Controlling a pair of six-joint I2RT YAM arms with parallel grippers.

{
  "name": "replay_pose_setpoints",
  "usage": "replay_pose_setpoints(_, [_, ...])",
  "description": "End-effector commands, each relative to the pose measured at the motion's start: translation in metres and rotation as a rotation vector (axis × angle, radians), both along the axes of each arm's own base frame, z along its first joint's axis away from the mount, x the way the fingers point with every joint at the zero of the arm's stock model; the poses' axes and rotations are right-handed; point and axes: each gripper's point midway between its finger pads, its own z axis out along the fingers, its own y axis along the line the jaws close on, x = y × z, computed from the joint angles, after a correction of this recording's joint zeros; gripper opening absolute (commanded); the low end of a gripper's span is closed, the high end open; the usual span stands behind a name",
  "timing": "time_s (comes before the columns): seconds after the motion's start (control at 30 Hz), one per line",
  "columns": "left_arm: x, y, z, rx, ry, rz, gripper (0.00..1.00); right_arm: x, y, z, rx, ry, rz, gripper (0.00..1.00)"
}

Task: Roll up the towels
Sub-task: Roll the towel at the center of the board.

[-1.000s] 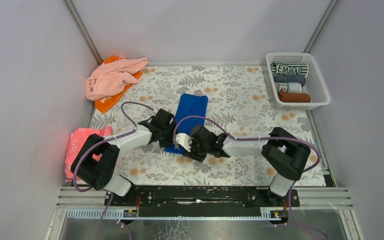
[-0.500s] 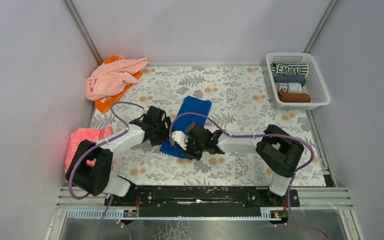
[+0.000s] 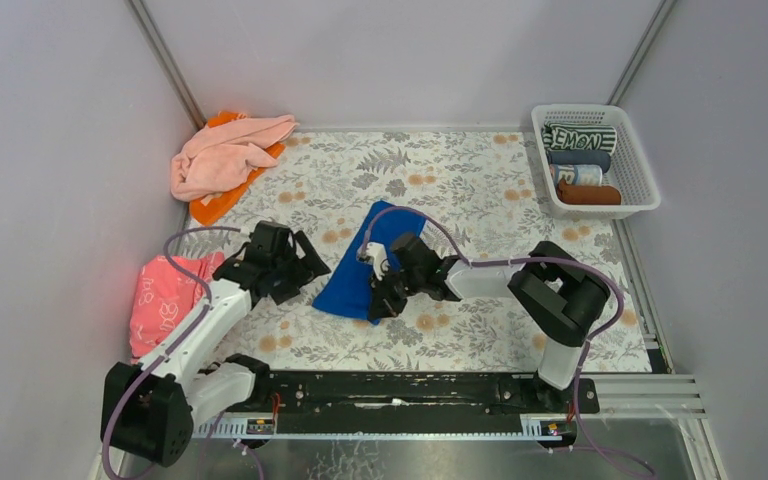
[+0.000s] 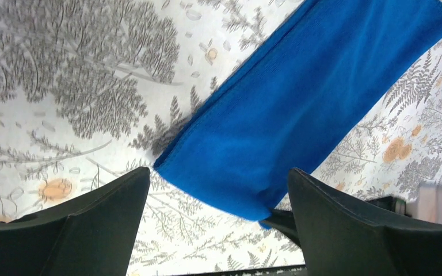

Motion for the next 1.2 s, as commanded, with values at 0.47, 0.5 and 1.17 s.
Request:
replay_pose_setpoints(0.47, [-0.035,-0.003,-0.013,-0.13,0.094,0.123,0.9,0.01,-0.002,0.011,0.236,0.522,-0.297,0.01])
replay_pose_setpoints(0.5, [-0.037,0.0,-0.012,-0.113,0.095,0.128,0.9,0.011,-0.003,0.009,0.233,0.537,-0.309,0.01])
replay_pose_setpoints(1.17, [-0.084,-0.002,-0.047,-0.188,0.211,0.161,0.72,0.018,-0.005,0.0,0.217,0.642,-0.368,0.02])
